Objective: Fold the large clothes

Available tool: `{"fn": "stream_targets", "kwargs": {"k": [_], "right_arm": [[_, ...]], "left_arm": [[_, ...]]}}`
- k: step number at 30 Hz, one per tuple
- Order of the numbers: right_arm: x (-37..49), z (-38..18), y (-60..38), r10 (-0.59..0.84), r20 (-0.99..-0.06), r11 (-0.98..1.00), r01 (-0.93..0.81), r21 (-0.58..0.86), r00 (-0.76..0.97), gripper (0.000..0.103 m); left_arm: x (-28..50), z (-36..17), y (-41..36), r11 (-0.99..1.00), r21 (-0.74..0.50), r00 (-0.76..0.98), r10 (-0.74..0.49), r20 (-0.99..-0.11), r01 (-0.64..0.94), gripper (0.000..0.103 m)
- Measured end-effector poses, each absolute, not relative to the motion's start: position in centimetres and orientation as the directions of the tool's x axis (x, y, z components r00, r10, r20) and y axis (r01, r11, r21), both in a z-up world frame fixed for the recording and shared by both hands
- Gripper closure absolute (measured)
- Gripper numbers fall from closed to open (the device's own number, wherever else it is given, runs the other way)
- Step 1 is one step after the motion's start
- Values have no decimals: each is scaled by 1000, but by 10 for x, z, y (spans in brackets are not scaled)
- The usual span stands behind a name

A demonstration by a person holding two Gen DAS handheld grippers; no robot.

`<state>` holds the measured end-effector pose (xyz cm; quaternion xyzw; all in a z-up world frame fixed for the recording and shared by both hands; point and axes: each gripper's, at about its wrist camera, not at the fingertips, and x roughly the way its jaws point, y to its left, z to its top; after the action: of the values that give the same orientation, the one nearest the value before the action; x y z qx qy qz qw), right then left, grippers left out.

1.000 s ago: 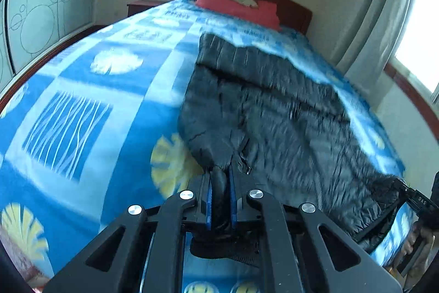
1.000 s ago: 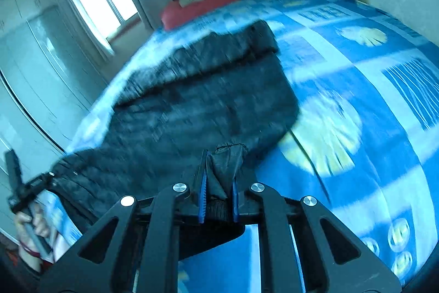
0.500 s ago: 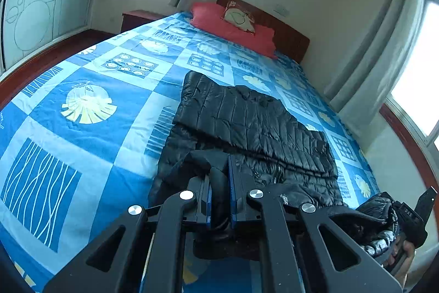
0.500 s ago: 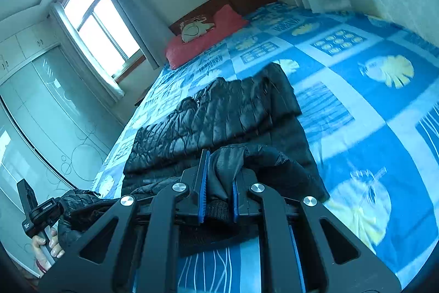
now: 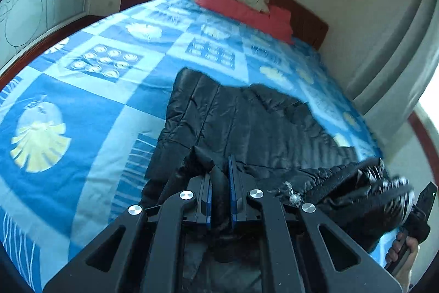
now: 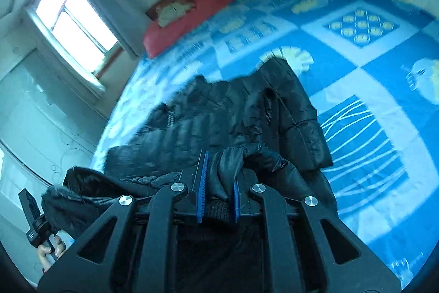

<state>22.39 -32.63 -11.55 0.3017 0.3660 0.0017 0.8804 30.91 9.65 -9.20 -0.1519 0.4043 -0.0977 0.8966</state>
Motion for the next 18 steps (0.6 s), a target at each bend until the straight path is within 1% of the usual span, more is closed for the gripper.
{"fn": "stream_targets", "kwargs": {"k": [3, 4, 6, 7, 9, 11, 12, 13, 14, 15, 16, 18], "right_arm": [[244, -139, -325, 222, -685, 822, 245, 514, 694, 88], [250, -145, -325, 221, -693, 823, 251, 510, 687, 87], [256, -153, -329, 232, -684, 812, 250, 528, 692, 85], [256, -154, -331, 248, -674, 800, 246, 548, 696, 82], [256, -154, -338, 277, -651, 773, 239, 588, 707, 78], [253, -151, -345, 300, -627, 752, 226, 619, 719, 71], [251, -149, -350, 311, -612, 738, 221, 638, 727, 69], [249, -146, -354, 321, -597, 728, 212, 652, 735, 58], [246, -142, -357, 320, -582, 726, 201, 658, 748, 43], [244, -138, -359, 301, -579, 735, 202, 647, 758, 39], [241, -132, -362, 263, -586, 758, 211, 617, 767, 35], [236, -125, -367, 242, -593, 778, 213, 592, 768, 33]], "left_arm": [[333, -117, 90, 946, -318, 613, -284, -737, 56, 93], [339, -123, 90, 947, -316, 603, -286, -745, 59, 90], [345, -129, 94, 939, -335, 593, -312, -743, 75, 89], [347, -129, 97, 932, -353, 588, -334, -737, 86, 88], [350, -126, 103, 914, -392, 576, -379, -724, 109, 85], [352, -122, 110, 893, -434, 557, -423, -715, 121, 80], [352, -120, 115, 874, -469, 548, -456, -701, 127, 78], [351, -118, 119, 859, -497, 544, -479, -688, 128, 73], [351, -115, 126, 831, -543, 540, -516, -665, 125, 67], [350, -113, 131, 813, -569, 540, -535, -650, 121, 65], [350, -111, 136, 793, -598, 542, -555, -631, 117, 60], [347, -103, 146, 761, -640, 559, -577, -595, 105, 57]]}}
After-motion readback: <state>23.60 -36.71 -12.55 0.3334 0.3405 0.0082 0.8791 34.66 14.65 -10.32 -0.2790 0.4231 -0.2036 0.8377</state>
